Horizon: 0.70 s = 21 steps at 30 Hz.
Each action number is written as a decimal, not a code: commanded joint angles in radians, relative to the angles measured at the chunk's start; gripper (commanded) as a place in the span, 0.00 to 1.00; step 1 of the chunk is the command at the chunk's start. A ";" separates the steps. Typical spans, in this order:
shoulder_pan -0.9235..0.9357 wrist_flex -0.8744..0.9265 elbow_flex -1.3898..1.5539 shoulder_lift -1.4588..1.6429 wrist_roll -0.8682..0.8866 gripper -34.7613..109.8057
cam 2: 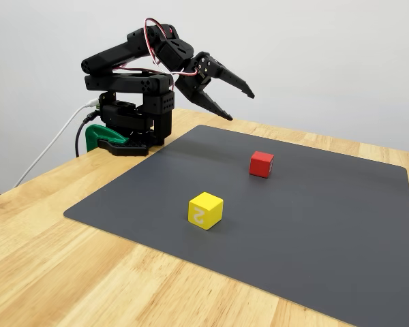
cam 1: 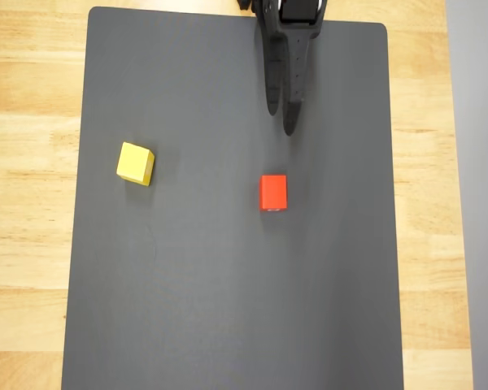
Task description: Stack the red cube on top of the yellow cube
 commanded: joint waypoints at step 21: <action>0.048 -0.163 -0.298 -0.534 0.097 0.44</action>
